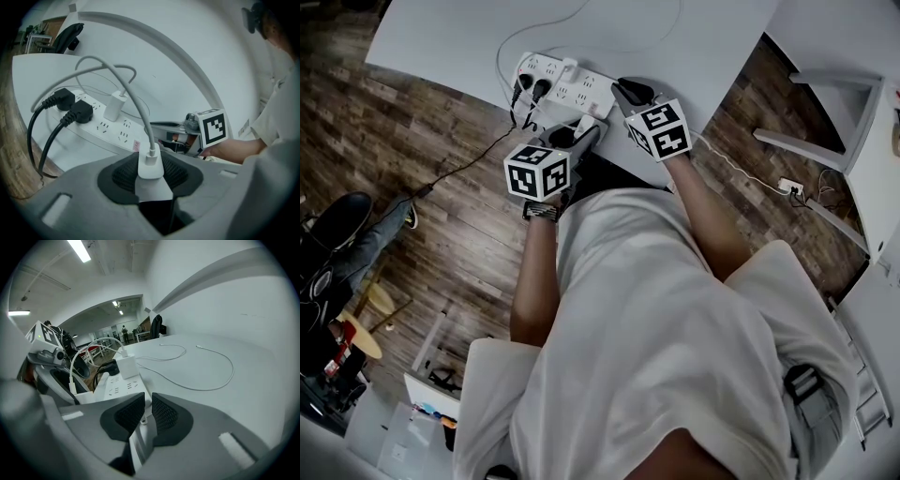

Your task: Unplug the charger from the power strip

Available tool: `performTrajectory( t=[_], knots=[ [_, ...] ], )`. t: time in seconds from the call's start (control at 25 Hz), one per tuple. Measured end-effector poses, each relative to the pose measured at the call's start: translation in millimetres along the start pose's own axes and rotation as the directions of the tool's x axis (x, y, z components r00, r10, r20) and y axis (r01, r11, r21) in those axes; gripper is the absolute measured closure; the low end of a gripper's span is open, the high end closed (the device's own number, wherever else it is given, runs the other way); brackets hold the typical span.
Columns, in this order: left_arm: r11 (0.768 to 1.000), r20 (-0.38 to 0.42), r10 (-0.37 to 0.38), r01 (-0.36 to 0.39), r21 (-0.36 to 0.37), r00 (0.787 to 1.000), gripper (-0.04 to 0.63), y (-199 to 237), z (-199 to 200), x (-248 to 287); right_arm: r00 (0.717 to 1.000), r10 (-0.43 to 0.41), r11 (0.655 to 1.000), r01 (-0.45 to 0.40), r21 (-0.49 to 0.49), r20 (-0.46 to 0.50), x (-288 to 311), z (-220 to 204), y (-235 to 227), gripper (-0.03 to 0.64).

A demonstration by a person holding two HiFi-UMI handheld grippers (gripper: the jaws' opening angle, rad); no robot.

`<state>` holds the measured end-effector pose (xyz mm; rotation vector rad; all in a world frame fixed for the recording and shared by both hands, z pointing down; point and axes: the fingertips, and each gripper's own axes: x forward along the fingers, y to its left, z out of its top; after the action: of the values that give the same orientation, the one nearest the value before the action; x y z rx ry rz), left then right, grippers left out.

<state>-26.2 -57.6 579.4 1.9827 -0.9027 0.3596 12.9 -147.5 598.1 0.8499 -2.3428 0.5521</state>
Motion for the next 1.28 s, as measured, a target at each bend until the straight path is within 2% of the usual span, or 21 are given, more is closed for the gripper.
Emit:
performTrajectory(
  t=[0.08, 0.16, 0.32, 0.56, 0.64, 0.76, 0.96, 1.04, 1.12, 1.28],
  knots=[
    [1.000, 0.027, 0.006, -0.006, -0.023, 1.000, 0.449, 2, 1, 2, 1.000, -0.002, 1.000, 0.002, 0.004, 0.002, 0, 0, 0, 0.566],
    [0.998, 0.031, 0.053, -0.053, -0.020, 0.998, 0.448, 8, 0, 3, 1.000, -0.007, 1.000, 0.007, 0.004, 0.004, 0, -1, -1, 0.566],
    [0.980, -0.020, 0.195, -0.195, 0.030, 0.981, 0.385, 28, -2, 1, 1.000, -0.031, 0.997, 0.031, -0.066, 0.000, 1, 1, 2, 0.568],
    [0.962, -0.084, 0.261, -0.252, 0.105, 0.962, 0.343, 34, 3, 1, 0.999, -0.032, 0.999, 0.032, -0.023, -0.016, 0, 0, 1, 0.566],
    [0.963, -0.105, 0.263, -0.254, 0.093, 0.959, 0.328, 37, 0, -1, 0.999, -0.025, 0.999, 0.026, 0.034, -0.027, 0, -2, 0, 0.566],
    [0.970, -0.105, 0.242, -0.240, 0.031, 0.964, 0.307, 44, 1, -7, 0.999, -0.017, 0.989, 0.022, 0.144, -0.040, -3, -3, -4, 0.564],
    [0.976, -0.076, 0.205, -0.210, -0.063, 0.976, 0.291, 52, 4, -19, 0.998, -0.060, 0.980, 0.063, 0.187, -0.024, -18, -1, -7, 0.572],
    [0.970, -0.045, 0.222, -0.225, -0.096, 0.974, 0.290, 57, 6, -28, 0.997, -0.074, 0.977, 0.074, 0.202, -0.006, -25, 2, -3, 0.575],
    [0.964, -0.024, 0.248, -0.249, -0.095, 0.968, 0.290, 60, 8, -38, 0.996, -0.088, 0.975, 0.082, 0.207, 0.017, -32, 9, 1, 0.581],
    [0.961, -0.021, 0.273, -0.273, -0.030, 0.962, 0.291, 57, 10, -55, 0.991, -0.121, 0.972, 0.105, 0.209, 0.063, -47, 26, 5, 0.584]
  ],
)
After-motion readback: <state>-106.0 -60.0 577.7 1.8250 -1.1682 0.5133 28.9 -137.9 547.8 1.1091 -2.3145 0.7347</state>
